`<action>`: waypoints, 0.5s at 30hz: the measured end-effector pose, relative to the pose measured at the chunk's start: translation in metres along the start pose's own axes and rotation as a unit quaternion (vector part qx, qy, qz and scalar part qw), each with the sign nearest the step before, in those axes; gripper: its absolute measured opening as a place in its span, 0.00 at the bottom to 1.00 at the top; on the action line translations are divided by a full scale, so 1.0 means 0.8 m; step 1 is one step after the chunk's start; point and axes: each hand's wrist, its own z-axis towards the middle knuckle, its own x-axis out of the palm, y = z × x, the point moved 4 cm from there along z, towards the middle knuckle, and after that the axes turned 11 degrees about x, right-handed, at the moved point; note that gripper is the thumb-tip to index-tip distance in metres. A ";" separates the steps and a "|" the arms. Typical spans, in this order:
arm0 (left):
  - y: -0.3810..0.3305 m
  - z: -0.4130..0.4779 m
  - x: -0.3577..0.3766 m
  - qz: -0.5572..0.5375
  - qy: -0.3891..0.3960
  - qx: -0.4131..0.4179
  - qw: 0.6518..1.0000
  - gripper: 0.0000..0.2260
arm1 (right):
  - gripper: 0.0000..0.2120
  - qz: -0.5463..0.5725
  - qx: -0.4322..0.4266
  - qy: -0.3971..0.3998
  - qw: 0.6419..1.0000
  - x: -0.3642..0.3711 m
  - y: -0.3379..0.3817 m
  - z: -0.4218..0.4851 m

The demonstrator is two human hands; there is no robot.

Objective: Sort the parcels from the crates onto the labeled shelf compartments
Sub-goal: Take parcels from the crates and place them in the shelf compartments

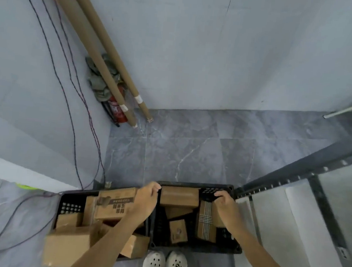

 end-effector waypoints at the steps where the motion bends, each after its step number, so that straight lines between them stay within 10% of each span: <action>1: 0.027 0.017 0.022 -0.015 0.011 -0.019 1.000 0.09 | 0.08 -0.007 0.014 0.008 1.000 0.021 -0.013 0.030; 15: 0.374 0.213 0.315 -0.034 0.108 -0.099 0.989 0.31 | 0.22 0.048 0.135 0.058 0.988 0.295 -0.179 0.378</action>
